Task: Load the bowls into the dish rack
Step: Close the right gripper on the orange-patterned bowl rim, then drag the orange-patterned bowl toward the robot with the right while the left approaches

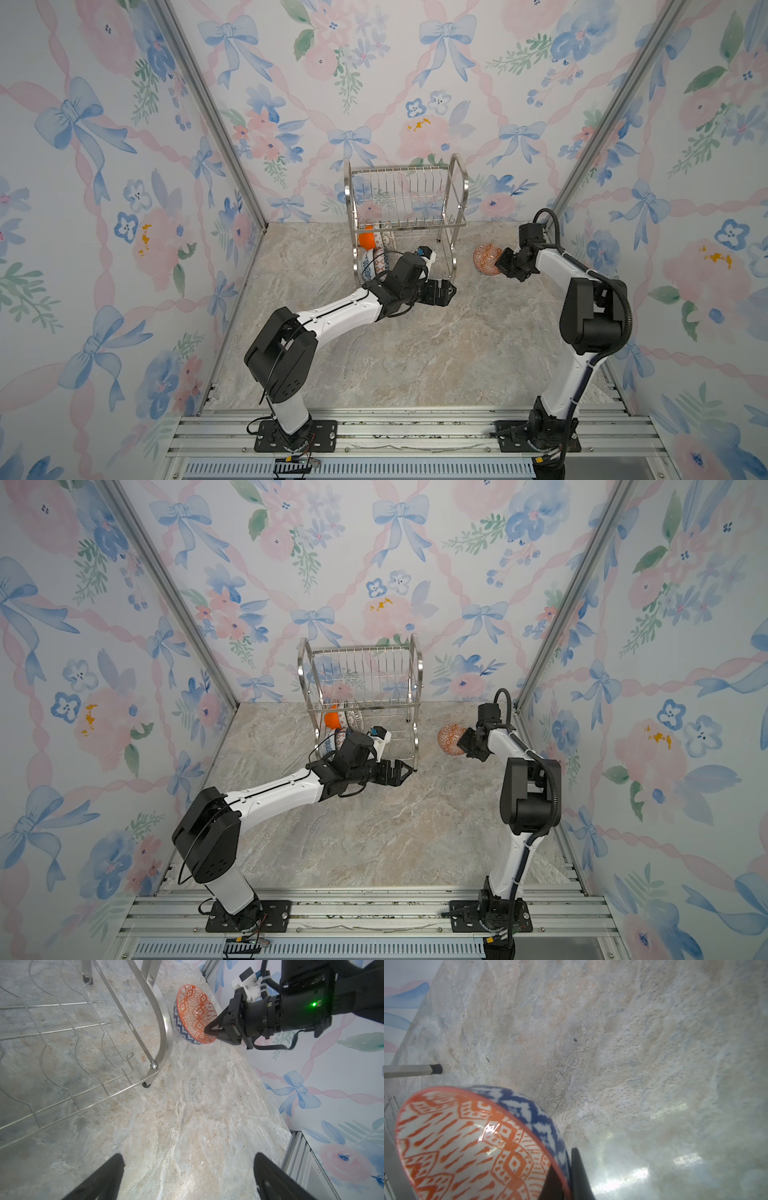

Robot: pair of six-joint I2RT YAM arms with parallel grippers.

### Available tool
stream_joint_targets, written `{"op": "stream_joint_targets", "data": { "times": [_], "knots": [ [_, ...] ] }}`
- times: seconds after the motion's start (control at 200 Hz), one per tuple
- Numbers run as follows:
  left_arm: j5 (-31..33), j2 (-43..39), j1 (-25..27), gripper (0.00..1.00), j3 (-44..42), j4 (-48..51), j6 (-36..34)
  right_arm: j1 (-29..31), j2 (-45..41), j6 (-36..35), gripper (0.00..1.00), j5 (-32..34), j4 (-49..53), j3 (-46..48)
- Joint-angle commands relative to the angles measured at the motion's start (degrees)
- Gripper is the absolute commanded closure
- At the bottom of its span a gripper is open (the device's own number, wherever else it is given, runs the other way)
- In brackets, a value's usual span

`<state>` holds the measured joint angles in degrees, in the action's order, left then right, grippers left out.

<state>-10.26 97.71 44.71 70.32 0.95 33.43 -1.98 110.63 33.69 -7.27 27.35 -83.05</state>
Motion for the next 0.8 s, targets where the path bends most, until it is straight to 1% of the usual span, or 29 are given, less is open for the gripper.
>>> {"op": "stream_joint_targets", "data": {
  "times": [0.0, 0.215, 0.465, 0.64, 0.795],
  "knots": [
    [1.18, -2.53, 0.53, 0.02, -1.61, 0.46, -1.05, 1.09, -6.00, -1.72, 1.00, -1.13, -0.06, 3.23],
    [2.29, -5.11, 0.90, 0.02, -4.50, -0.05, -0.83, 4.47, -15.20, -2.77, 1.00, -1.30, 0.57, 12.60],
    [3.49, -8.26, 0.98, 0.02, -8.64, -1.10, 0.32, 11.41, -25.96, -2.37, 1.00, -1.69, 2.45, 22.16],
    [4.24, -9.95, 0.99, 0.02, -11.77, -1.95, 1.06, 17.66, -29.86, -0.72, 1.00, -1.44, 2.56, 27.27],
    [4.80, -11.13, 0.98, 0.02, -13.29, -2.53, 1.99, 23.73, -31.50, 0.61, 1.00, -1.81, -0.63, 31.27]
  ]
}}
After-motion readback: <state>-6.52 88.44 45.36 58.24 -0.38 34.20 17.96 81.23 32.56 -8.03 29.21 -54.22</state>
